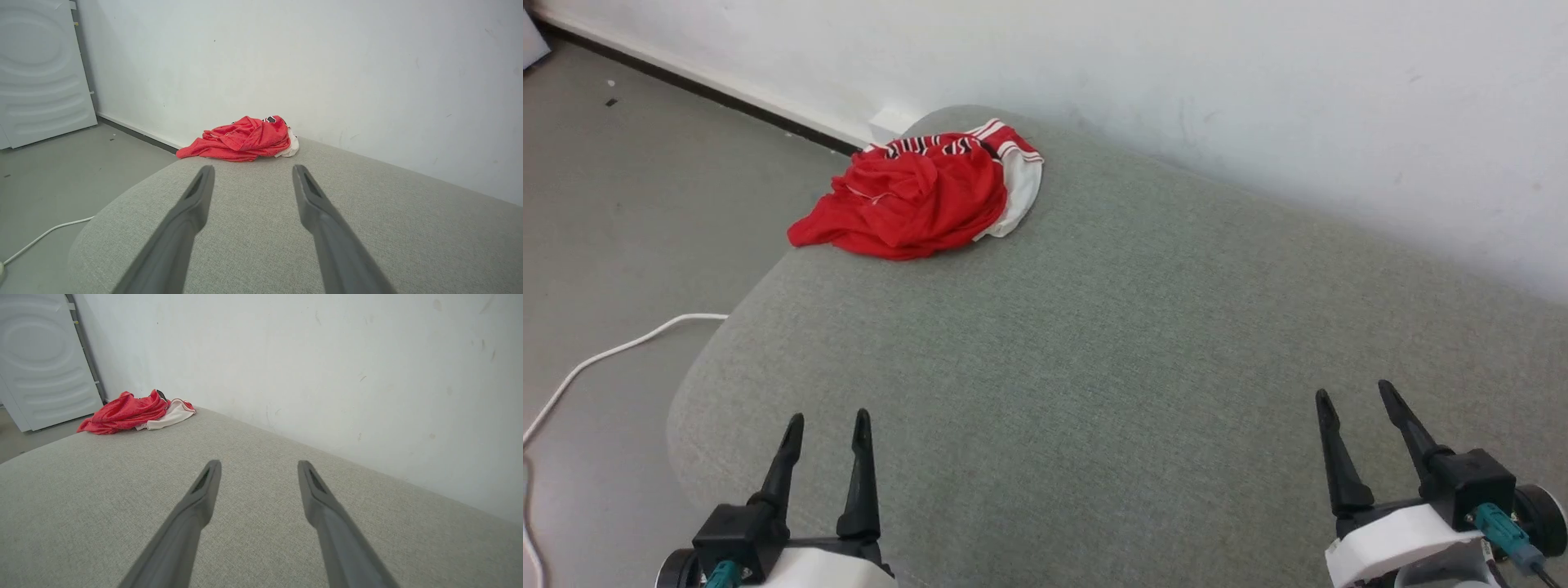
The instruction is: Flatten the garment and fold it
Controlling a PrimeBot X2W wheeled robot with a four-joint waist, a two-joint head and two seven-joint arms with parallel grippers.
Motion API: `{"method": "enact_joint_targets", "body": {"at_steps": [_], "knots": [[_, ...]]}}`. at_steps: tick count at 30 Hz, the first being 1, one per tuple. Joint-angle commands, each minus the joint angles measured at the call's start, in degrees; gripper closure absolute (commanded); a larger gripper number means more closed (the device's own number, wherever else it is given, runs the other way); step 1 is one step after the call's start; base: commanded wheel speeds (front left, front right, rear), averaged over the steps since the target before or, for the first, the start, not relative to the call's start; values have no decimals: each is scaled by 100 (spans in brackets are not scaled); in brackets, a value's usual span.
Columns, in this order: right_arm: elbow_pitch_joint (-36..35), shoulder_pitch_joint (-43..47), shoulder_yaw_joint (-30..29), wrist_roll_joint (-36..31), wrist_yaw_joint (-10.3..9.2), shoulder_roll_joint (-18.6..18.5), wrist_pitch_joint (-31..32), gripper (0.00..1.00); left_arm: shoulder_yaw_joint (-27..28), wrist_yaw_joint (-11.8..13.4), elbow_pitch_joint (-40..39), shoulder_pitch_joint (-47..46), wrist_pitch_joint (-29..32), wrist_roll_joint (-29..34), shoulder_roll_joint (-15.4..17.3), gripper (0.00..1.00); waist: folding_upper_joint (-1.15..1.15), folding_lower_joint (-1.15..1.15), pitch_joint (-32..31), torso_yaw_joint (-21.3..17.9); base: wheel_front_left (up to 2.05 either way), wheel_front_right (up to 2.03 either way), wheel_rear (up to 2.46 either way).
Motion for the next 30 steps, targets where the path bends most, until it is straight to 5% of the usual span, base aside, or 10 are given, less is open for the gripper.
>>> {"method": "enact_joint_targets", "body": {"at_steps": [1, 26, 30], "knots": [[27, 41, -15, -11, -5, 15, -63, 0, -3, -4, 10, 87, -74, -43, -19, 0, 0, 0, 13, 77, 0, 0, 0], [103, 91, -1, 60, -5, 17, -216, 0, 43, -83, 34, 172, -227, -118, -22, 0, 0, 0, -35, 427, 0, 0, 0], [91, 93, -12, 47, -5, 17, -216, 0, -21, -169, -42, 74, -227, -612, -22, 0, 0, 0, -10, 416, 0, 0, 0]]}}
